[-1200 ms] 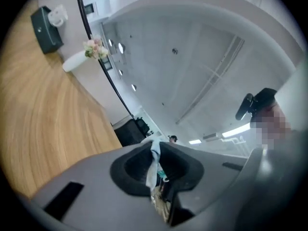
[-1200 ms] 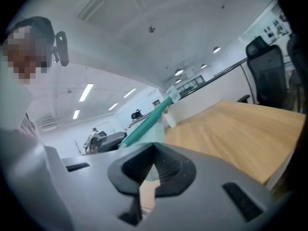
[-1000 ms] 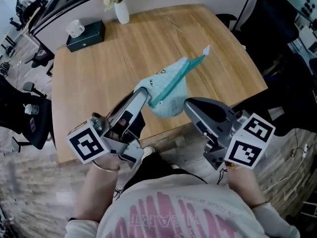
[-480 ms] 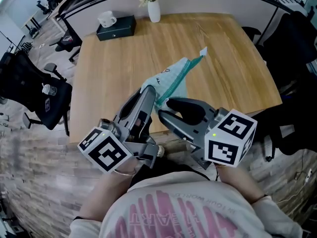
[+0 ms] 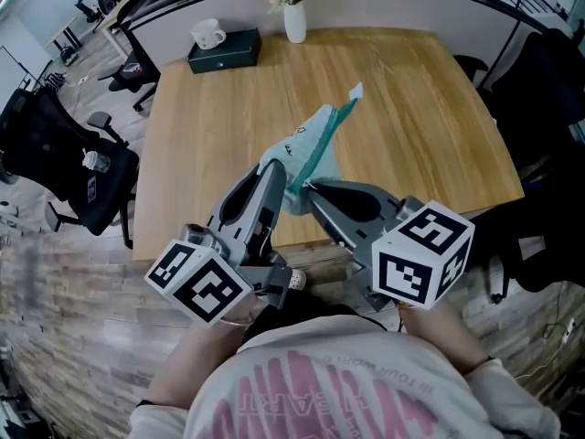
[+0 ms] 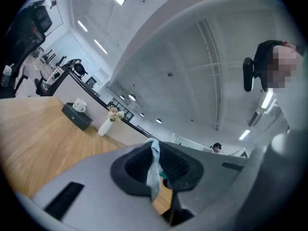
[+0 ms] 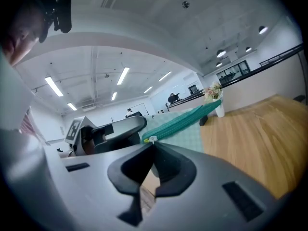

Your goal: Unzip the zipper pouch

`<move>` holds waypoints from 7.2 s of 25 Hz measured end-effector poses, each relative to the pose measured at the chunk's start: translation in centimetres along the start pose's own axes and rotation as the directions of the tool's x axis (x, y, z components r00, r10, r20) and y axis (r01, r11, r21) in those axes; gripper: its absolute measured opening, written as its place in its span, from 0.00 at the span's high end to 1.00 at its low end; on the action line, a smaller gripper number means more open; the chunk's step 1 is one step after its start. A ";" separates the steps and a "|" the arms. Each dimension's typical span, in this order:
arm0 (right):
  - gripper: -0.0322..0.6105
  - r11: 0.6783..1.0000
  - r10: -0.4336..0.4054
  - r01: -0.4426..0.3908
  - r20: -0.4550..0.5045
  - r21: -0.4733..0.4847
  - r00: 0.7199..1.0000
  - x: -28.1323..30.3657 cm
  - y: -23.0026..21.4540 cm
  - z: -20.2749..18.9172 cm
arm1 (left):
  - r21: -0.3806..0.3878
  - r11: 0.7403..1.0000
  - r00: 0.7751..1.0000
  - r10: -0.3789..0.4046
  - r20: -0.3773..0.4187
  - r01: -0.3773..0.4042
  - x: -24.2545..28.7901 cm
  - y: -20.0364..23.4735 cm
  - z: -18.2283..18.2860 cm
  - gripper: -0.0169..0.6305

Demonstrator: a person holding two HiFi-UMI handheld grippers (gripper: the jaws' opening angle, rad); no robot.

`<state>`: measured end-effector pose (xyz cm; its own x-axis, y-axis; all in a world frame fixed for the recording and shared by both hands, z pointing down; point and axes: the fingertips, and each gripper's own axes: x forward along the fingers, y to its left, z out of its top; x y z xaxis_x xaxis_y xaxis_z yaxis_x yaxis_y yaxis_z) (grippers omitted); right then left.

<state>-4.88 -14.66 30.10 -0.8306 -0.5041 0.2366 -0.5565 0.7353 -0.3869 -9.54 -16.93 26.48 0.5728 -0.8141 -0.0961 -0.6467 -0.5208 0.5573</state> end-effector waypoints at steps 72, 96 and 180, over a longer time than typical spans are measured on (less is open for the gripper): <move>0.95 0.994 -0.053 0.074 -0.249 0.076 0.967 1.2 -5.5 -4.4 | 0.265 0.876 0.873 -0.282 -0.399 0.404 -5.5 1.4 -2.0 0.91; 0.95 0.978 -0.159 0.186 -0.247 0.090 0.956 0.2 -9.5 -4.2 | 0.258 0.898 0.892 -0.244 -0.381 0.356 -5.6 4.0 -1.3 0.91; 0.95 0.853 -0.493 0.485 -0.007 0.193 0.870 -8.3 -11.6 -7.3 | 0.152 0.881 0.893 0.447 0.040 -0.448 -11.2 8.7 -4.1 0.91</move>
<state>8.29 -15.71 39.16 -0.4489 -0.7975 0.4031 -0.8733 0.2957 -0.3873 -19.51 -11.31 35.81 0.2021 -0.9707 0.1301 -0.9029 -0.1332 0.4087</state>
